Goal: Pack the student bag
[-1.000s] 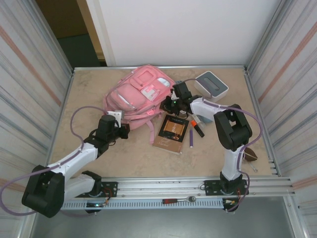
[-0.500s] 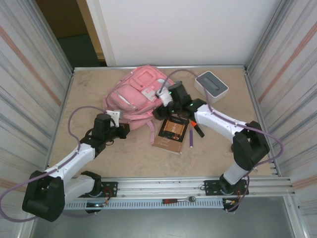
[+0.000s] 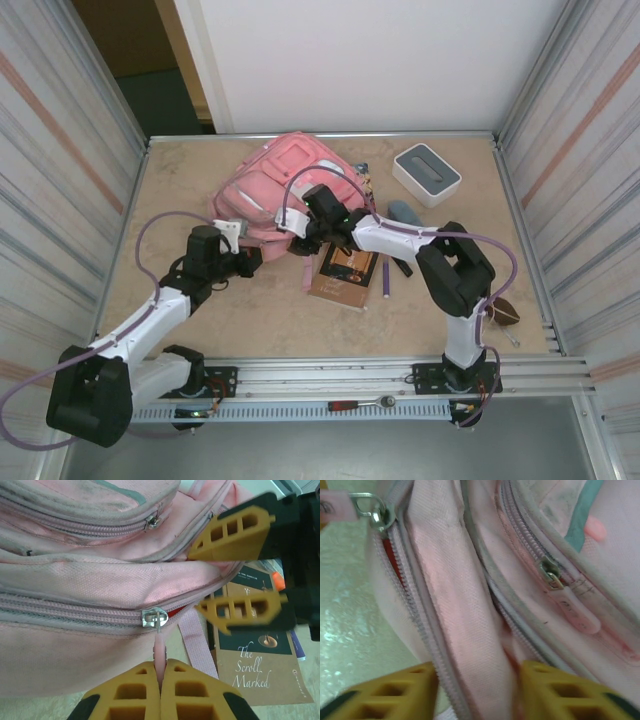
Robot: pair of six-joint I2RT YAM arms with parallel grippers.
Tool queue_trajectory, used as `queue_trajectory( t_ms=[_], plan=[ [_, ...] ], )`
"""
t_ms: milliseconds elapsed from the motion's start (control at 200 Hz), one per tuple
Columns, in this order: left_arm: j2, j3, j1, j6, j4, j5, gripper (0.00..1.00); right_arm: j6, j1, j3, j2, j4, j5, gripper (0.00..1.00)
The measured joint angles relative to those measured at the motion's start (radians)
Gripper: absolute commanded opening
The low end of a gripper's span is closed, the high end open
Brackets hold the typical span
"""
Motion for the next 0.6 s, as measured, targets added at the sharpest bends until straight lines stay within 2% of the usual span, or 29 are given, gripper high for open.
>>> queue_trajectory(
  t_ms=[105,366,476,556,596],
  plan=[
    [-0.023,0.0,0.006,-0.001,-0.011,-0.021,0.0,-0.024,0.0,-0.004,-0.003,0.017,0.017,0.08],
    [-0.164,-0.024,0.059,-0.002,-0.062,-0.144,0.0,-0.126,-0.038,-0.052,-0.058,0.003,0.042,0.07],
    [-0.16,-0.025,0.063,-0.002,-0.074,-0.141,0.0,-0.175,-0.056,-0.052,-0.06,-0.019,0.046,0.13],
    [-0.154,-0.025,0.063,-0.002,-0.081,-0.115,0.0,-0.195,-0.068,-0.048,-0.06,-0.048,0.05,0.26],
    [-0.151,-0.025,0.064,-0.002,-0.082,-0.097,0.0,-0.195,-0.076,-0.043,-0.06,-0.068,0.055,0.35]
  ],
)
